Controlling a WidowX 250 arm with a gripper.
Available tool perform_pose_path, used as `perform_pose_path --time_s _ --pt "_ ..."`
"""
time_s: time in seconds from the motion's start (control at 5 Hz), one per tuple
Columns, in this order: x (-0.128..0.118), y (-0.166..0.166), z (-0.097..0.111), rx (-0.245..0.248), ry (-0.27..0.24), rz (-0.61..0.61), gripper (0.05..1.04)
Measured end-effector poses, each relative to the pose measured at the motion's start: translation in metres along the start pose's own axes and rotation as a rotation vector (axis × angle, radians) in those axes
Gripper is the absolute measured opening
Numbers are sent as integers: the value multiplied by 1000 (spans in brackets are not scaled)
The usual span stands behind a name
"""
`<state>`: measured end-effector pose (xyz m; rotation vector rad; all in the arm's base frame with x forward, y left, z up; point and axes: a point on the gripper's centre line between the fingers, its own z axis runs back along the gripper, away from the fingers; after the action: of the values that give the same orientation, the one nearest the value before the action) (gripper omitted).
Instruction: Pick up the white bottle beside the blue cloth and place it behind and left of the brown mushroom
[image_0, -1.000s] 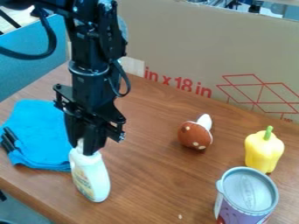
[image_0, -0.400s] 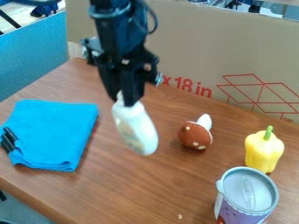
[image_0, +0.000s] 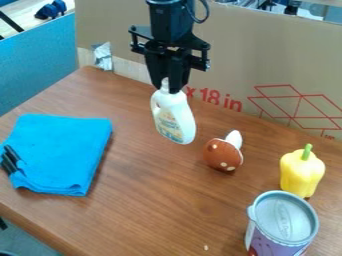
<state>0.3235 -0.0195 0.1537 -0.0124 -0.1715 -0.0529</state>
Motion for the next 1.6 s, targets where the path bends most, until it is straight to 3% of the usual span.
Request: perform_pose_path --time_s 0.4,0.6,0.8,1.0,1.2,1.4,1.6 --pt "52 3 -21 45 23 36 347" --pt "67 7 -33 73 61 59 347" --pt "66 7 -46 83 115 72 346" --pt "65 8 -48 82 124 89 347" --pt "61 10 -50 48 125 113 388" --pt "57 11 -52 19 108 124 695" --pt "56 13 -39 1 35 135 983"
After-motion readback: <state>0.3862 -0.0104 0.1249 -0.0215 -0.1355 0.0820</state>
